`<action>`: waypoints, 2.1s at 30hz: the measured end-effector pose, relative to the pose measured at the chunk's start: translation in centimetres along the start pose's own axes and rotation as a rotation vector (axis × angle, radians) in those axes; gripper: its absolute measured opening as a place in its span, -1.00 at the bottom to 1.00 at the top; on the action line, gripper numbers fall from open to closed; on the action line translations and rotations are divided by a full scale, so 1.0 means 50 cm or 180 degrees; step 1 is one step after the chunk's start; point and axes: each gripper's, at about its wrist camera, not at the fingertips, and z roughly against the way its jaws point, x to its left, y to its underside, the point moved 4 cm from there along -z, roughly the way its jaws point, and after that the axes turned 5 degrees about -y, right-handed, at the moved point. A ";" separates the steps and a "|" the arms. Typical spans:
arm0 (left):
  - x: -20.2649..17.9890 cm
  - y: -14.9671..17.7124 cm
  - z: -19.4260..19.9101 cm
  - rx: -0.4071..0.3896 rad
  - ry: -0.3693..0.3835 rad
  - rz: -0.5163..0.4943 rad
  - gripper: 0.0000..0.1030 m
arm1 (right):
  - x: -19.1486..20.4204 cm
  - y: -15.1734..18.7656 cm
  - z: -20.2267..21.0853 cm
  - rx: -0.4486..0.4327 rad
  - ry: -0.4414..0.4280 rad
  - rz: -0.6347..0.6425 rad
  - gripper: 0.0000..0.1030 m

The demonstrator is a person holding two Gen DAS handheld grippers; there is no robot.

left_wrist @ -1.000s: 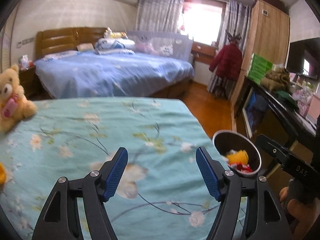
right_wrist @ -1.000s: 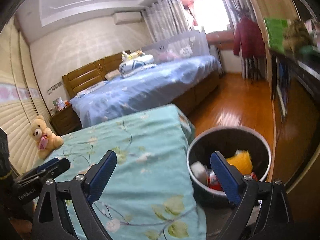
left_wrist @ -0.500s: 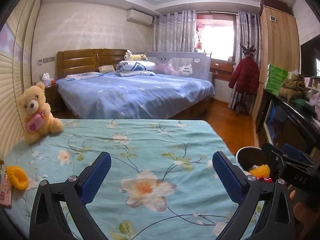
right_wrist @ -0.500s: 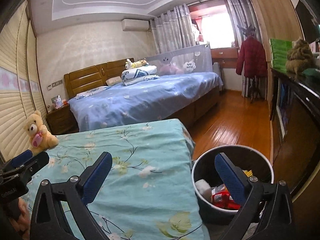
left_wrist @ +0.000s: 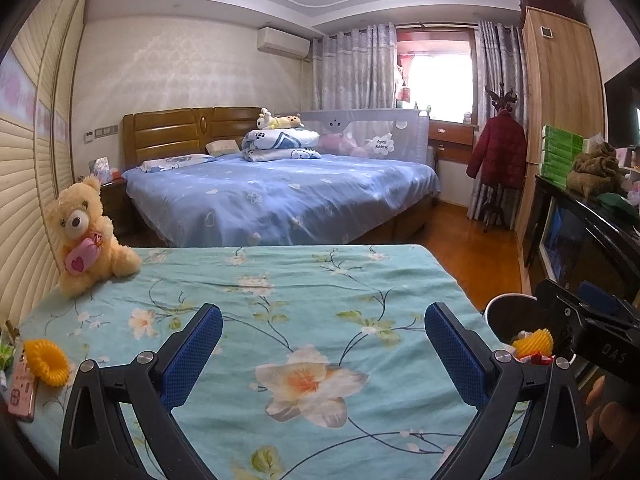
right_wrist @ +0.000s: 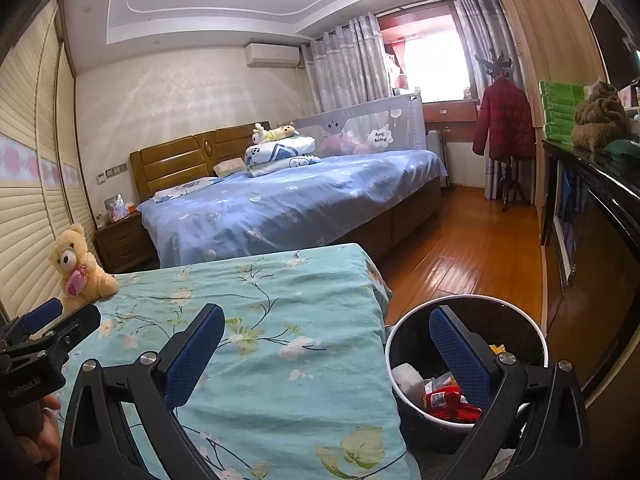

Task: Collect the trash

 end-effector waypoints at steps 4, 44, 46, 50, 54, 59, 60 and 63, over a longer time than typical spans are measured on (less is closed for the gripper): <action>0.003 -0.001 -0.003 -0.0001 0.0001 -0.0003 0.98 | 0.001 0.002 0.001 -0.0008 0.0013 0.0012 1.00; 0.011 0.010 -0.006 -0.0125 -0.0010 -0.0058 0.98 | 0.007 -0.005 0.008 0.0014 -0.0071 -0.0031 1.00; 0.012 0.009 -0.006 -0.0120 0.0004 -0.0050 0.98 | 0.008 -0.006 0.008 0.0010 -0.0078 -0.0038 1.00; 0.013 0.008 -0.007 -0.0107 0.0006 -0.0053 0.98 | 0.008 -0.006 0.009 0.0011 -0.0075 -0.0033 1.00; 0.013 0.008 -0.007 -0.0101 0.0016 -0.0062 0.98 | 0.008 -0.005 0.009 0.0009 -0.0076 -0.0034 1.00; 0.012 0.008 -0.008 -0.0092 0.0024 -0.0067 0.98 | 0.008 -0.004 0.009 0.0017 -0.0074 -0.0033 1.00; 0.012 0.008 -0.008 -0.0093 0.0028 -0.0066 0.98 | 0.009 -0.004 0.008 0.0025 -0.0073 -0.0029 1.00; 0.012 0.008 -0.010 -0.0083 0.0044 -0.0057 0.98 | 0.011 -0.004 0.008 0.0032 -0.0076 -0.0024 1.00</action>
